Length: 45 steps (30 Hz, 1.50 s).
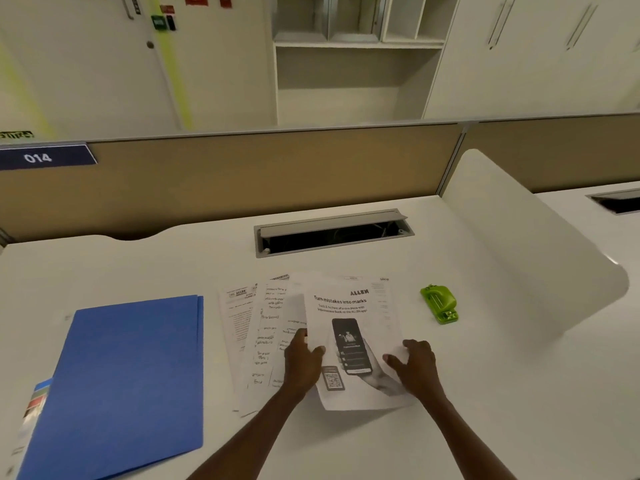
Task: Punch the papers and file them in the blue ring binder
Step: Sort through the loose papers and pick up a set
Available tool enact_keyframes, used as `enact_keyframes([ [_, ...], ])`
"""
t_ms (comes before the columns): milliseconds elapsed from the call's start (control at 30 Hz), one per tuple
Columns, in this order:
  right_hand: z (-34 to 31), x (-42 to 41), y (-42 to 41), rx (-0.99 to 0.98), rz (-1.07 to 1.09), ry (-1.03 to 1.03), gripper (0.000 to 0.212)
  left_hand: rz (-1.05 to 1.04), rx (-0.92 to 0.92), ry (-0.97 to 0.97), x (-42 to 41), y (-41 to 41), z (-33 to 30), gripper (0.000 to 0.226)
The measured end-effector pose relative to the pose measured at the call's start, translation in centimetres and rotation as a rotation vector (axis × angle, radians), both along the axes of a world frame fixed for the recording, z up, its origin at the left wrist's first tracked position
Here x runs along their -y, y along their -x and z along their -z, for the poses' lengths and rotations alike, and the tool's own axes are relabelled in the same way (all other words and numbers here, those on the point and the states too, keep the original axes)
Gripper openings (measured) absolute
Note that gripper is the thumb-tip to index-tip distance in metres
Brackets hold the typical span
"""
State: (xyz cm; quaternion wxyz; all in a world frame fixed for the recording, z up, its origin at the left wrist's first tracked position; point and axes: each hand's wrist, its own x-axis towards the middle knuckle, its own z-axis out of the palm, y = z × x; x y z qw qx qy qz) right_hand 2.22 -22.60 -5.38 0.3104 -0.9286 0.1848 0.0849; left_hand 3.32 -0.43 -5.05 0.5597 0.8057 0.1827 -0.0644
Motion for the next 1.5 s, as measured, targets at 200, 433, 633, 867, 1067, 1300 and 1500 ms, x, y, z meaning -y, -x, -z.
enact_keyframes([
  [200, -0.3, -0.6, -1.3, 0.069, 0.042, 0.142, 0.051, -0.083, 0.098, -0.041, -3.3, 0.5, -1.9, 0.045],
  [433, -0.2, -3.1, -2.2, 0.032, 0.031, 0.285, 0.065, -0.123, 0.116, -0.057, -8.6, 1.3, -2.2, 0.041],
  [633, -0.7, -4.0, -4.0, -0.095, 0.062, 0.26, 0.061, -0.157, 0.064, -0.079, -10.8, 2.3, -1.0, 0.04],
  [867, -0.7, -2.7, -5.6, -0.126, 0.097, 0.129, 0.047, -0.202, 0.026, -0.106, -12.5, 2.4, 0.0, 0.042],
  [1067, -1.3, -0.5, -5.5, 0.118, 0.123, -0.047, 0.021, -0.232, 0.021, -0.093, -14.0, 2.5, 0.5, 0.04],
  [1300, -5.6, 0.7, -6.2, 0.506, 0.047, -0.108, 0.005, -0.29, 0.047, -0.076, -14.8, 2.5, 0.1, 0.03],
  [1500, -8.8, -1.4, -6.3, 0.342, 0.043, -0.628, 0.004, -0.274, 0.04, 0.031, -14.9, 2.4, -0.2, 0.041],
])
